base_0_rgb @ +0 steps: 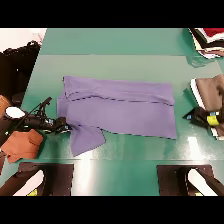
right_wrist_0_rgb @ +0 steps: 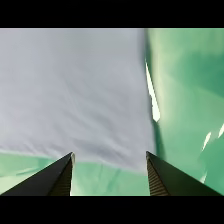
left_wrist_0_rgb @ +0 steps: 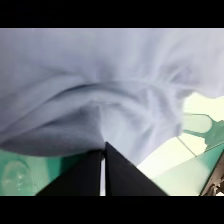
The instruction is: Fold the shirts.
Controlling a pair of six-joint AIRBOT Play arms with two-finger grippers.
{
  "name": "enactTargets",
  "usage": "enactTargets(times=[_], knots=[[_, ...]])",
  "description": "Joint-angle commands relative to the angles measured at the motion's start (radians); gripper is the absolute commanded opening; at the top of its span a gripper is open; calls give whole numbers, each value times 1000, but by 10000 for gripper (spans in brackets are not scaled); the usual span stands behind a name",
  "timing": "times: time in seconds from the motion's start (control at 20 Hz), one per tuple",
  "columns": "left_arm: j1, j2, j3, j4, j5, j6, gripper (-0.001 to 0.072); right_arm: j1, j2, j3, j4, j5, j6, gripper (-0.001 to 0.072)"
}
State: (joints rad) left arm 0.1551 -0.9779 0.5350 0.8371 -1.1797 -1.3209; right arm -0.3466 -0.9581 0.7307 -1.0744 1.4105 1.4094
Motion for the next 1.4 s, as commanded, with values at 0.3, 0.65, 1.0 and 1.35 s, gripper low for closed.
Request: enactTargets(times=[0.3,0.65,1.0,1.35], knots=[[0,0,51,-4,1,13,23,-31,-151,-250,64,-108,-31,434],[0,1,105,111,-47,8,21,138,-162,-144,48,-169,-31,51],[0,238,139,222,-227,-74,21,128,82,-90,-70,16,-31,15],[0,346,182,147,-339,-120,21,73,328,-89,-148,163,18,14]])
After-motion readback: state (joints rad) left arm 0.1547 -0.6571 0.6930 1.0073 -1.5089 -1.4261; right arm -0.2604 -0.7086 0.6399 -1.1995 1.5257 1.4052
